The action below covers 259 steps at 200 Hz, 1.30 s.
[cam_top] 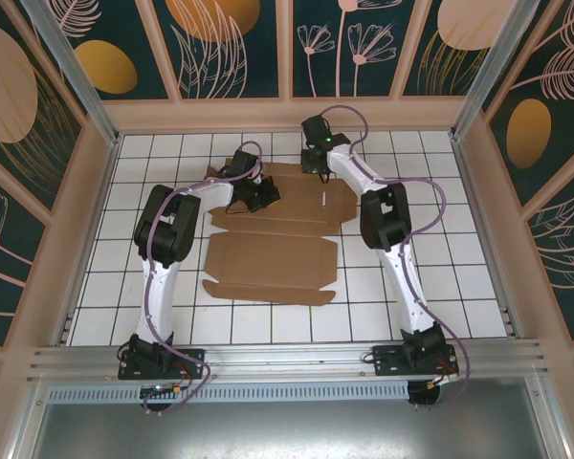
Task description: Fold the paper box
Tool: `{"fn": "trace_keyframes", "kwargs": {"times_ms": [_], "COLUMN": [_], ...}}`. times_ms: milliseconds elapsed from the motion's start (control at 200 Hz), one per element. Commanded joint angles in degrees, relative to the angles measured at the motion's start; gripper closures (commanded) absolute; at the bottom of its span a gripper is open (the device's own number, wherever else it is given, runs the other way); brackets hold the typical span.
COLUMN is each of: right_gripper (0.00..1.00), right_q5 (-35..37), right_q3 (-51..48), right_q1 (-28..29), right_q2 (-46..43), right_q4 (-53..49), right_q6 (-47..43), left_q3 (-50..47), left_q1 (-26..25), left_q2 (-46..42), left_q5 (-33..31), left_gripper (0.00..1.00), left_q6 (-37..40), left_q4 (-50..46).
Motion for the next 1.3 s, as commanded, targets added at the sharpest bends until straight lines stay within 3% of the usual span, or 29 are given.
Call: {"fn": "trace_keyframes", "kwargs": {"times_ms": [0,275,370,535,731,981,1291], "right_gripper": [0.54,0.51,0.54,0.54,0.54,0.54,0.62], "right_q5": [-5.19,-18.36,-18.15,-16.86,-18.24,-18.74,-25.35], "right_q3": [-7.61,-45.40,-59.28,-71.51,-77.97,-78.69,-79.09], "right_q1": [-2.20,-4.27,-4.09,-3.69,-3.69,-2.89,-4.25], "right_q2": [-13.38,-37.70,-45.71,-50.21,-49.49,-46.93,-44.65], "right_q4": [5.06,20.37,26.58,28.61,32.01,32.87,36.61], "right_q6": [0.54,7.45,10.75,13.71,14.87,14.44,16.07], "left_q3": [-0.51,-1.85,-2.38,-2.82,-2.75,-2.53,-2.64], "left_q1": [0.77,0.99,1.02,1.03,1.03,1.04,1.12], "left_q2": [3.35,2.74,2.42,2.07,2.03,2.12,2.12], "left_q5": [-1.52,-0.06,0.13,0.41,0.56,0.67,0.61], "left_gripper": [1.00,1.00,1.00,1.00,1.00,1.00,1.00], "left_q6": [-1.37,-3.09,-3.35,-3.69,-3.70,-3.70,-3.84], "left_q4": [-2.77,-0.97,-0.62,-0.07,-0.13,-0.14,-0.22]}}
